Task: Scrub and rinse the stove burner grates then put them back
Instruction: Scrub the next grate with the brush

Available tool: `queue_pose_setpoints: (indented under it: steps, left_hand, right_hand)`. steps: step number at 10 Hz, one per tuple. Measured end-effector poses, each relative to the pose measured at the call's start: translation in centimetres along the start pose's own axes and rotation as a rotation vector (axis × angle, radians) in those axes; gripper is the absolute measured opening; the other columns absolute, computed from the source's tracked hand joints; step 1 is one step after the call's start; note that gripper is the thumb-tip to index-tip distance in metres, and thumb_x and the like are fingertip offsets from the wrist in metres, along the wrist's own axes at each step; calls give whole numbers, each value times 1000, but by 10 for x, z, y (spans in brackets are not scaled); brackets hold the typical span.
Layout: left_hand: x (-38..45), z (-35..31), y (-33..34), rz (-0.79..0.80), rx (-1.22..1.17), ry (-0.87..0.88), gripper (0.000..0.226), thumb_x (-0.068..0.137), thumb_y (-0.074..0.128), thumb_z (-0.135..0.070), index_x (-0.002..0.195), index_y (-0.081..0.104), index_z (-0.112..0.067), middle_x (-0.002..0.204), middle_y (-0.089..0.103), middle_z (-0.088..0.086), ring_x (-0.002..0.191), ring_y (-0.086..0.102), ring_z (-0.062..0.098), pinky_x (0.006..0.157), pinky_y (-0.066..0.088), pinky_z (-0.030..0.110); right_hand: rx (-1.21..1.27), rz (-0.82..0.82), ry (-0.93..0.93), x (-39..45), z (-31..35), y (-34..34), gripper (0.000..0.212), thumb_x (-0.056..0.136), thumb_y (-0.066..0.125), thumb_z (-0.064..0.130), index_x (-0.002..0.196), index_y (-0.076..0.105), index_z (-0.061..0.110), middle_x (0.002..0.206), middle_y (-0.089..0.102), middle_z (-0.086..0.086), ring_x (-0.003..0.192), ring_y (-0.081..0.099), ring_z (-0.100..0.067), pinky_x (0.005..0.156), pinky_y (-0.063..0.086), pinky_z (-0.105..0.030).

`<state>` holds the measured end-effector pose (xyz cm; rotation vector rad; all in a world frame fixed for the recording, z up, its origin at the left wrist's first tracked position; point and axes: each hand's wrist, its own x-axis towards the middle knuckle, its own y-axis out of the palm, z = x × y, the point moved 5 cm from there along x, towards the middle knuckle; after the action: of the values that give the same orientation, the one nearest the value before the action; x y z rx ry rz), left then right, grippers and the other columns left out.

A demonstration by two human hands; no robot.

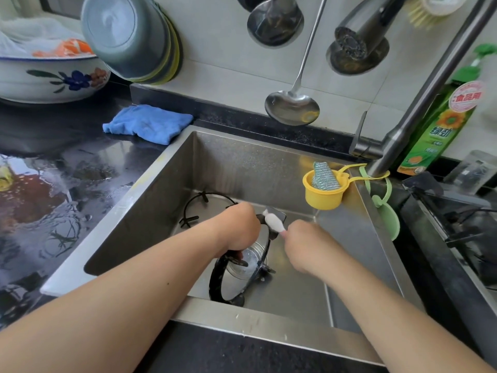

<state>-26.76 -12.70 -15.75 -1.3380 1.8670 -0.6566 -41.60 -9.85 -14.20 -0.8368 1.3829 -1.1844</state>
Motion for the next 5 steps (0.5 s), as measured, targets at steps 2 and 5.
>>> queue_pose_setpoints:
  steps: [2, 5]
  left_hand:
    - [-7, -4, 4, -27, -253, -77, 30, 105, 42, -17, 115, 64, 0, 77, 62, 3, 51, 58, 13, 38, 42, 11]
    - [-9, -2, 5, 109, 3, -66, 28, 104, 51, -23, 114, 68, -4, 112, 70, 7, 99, 66, 27, 86, 55, 28]
  right_hand:
    - [24, -38, 2, -10, 3, -17, 22, 102, 49, 19, 119, 60, 10, 122, 63, -14, 114, 61, -32, 73, 42, -31]
    - [-62, 121, -53, -29, 16, -13, 51, 92, 57, 1, 141, 55, 16, 130, 58, -17, 110, 65, -37, 69, 48, -33]
